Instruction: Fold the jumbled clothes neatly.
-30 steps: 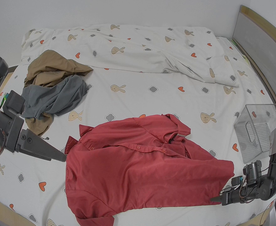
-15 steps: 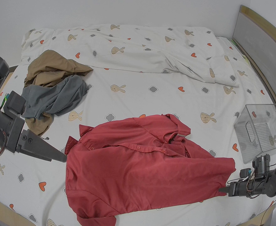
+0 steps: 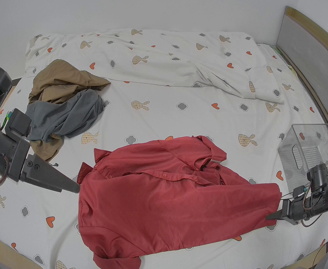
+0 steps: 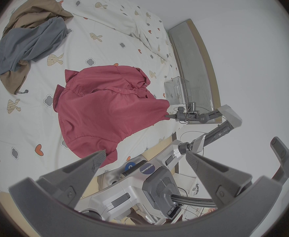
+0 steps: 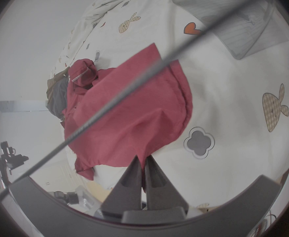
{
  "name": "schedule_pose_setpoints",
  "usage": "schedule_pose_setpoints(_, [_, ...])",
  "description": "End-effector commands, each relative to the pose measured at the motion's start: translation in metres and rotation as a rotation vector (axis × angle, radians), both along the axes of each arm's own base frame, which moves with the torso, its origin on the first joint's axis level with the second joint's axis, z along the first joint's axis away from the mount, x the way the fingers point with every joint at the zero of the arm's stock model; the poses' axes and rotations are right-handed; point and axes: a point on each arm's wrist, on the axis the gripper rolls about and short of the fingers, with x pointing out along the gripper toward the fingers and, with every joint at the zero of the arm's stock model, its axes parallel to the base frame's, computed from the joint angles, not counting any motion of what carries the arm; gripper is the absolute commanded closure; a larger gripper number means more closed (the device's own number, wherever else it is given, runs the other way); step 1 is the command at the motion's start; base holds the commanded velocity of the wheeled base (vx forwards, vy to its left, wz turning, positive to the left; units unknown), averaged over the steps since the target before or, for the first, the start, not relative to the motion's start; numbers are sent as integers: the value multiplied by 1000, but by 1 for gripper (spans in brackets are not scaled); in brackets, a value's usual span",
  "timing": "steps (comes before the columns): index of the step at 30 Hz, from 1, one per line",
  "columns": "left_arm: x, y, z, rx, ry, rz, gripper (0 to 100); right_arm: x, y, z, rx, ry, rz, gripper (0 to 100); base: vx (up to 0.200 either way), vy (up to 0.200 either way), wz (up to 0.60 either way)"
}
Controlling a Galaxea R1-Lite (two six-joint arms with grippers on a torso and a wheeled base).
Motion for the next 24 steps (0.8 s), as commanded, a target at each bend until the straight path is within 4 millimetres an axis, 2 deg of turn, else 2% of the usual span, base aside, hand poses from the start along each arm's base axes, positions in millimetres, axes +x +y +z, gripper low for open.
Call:
schedule_pose_setpoints(1, [3,-1,-2,3,11,0,0,-5,0,91,20,-120,78,100,0,0,0])
schedule_pose_setpoints(8, [3,-1,-2,2,13,0,0,-13,-22,80,-38,-72,84,100,0,0,0])
schedule_pose_setpoints(24, [6,-1,-5,5,23,0,0,-31,-29,71,-55,13,132,100,0,0,0])
